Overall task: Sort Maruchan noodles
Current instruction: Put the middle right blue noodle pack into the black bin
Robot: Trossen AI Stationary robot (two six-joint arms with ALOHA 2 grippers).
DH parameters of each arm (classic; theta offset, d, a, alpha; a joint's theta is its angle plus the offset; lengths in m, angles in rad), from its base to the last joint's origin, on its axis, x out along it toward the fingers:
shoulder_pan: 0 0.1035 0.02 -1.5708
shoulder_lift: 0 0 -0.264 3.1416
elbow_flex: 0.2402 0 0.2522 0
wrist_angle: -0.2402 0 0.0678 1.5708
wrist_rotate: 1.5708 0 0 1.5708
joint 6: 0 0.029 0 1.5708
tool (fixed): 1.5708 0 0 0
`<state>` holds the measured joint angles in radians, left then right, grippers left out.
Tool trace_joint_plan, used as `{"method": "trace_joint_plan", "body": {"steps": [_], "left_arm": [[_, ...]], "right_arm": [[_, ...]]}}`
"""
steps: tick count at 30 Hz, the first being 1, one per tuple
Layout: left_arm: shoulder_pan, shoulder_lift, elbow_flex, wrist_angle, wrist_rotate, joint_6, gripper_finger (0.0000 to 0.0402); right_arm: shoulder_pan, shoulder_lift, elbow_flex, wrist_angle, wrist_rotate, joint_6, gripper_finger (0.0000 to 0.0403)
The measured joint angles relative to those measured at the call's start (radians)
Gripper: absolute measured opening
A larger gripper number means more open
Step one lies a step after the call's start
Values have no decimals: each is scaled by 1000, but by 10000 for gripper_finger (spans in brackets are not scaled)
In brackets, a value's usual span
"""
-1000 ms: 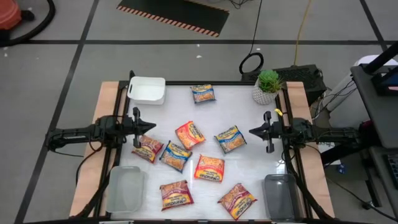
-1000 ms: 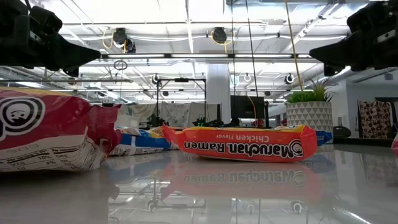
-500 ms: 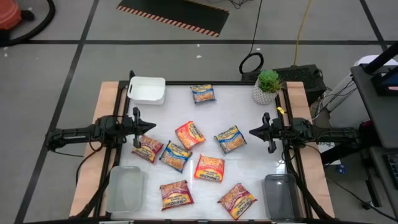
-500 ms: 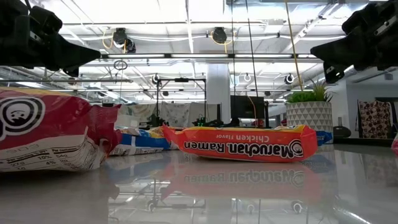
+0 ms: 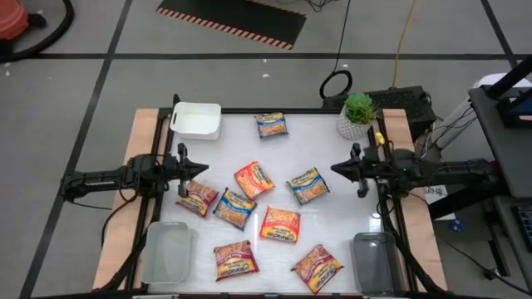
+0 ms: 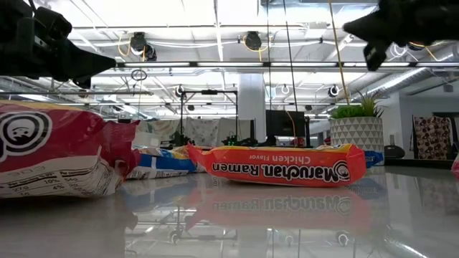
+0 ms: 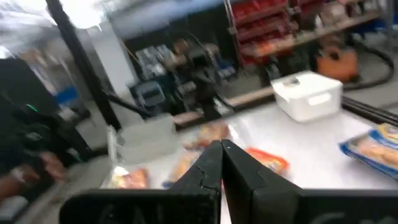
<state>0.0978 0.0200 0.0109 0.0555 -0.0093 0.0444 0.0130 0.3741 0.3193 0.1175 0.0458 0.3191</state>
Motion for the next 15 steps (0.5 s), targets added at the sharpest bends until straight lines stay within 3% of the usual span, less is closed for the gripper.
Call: {"method": "trace_joint_plan", "body": {"steps": [8,15], "left_arm": [[0,0,0,0,0,0,4],[0,0,0,1,0,0,4]], "right_arm": [[73,404,443,-125,14,-149,0],[135,630,812,-555,292,-152,0]]}}
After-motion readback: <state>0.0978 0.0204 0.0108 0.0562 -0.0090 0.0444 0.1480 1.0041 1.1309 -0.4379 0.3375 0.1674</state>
